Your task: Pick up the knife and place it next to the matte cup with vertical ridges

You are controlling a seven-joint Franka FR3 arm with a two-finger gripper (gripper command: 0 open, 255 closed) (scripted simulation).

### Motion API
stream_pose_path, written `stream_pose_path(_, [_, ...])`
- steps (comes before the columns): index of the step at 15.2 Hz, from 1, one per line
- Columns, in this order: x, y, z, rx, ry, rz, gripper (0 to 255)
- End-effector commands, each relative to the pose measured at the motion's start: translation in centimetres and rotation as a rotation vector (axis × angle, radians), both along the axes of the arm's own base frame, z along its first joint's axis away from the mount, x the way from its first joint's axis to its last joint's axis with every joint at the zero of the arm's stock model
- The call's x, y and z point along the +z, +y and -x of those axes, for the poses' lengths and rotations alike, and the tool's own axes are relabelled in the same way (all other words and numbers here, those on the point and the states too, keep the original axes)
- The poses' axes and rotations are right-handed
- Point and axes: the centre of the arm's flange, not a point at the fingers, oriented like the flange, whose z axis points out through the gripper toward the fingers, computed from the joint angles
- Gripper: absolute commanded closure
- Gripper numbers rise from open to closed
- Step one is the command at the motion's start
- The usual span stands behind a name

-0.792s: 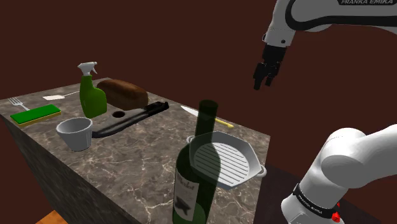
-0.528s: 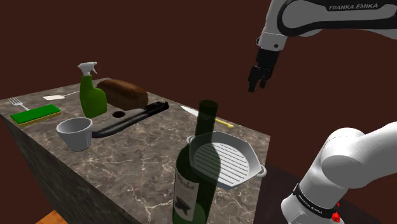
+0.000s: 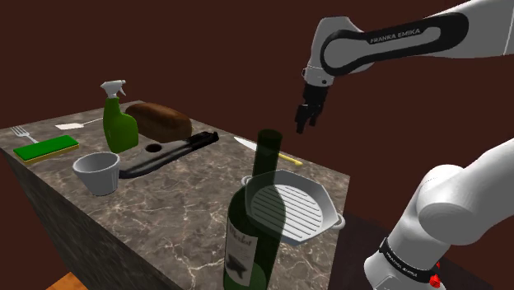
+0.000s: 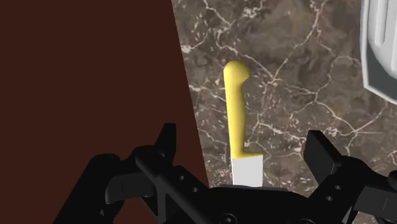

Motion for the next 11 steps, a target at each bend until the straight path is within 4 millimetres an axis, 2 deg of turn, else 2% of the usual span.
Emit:
stream_pose_path(1, [-2.8, 0.0, -1.8, 0.021, 0.016, 0.0, 0])
stream_pose_path(8, [-9.4, 2.0, -7.5, 0.118, 0.026, 0.009, 0])
stream_pose_path(11, [-11.0, 1.9, -7.5, 0.118, 0.026, 0.009, 0])
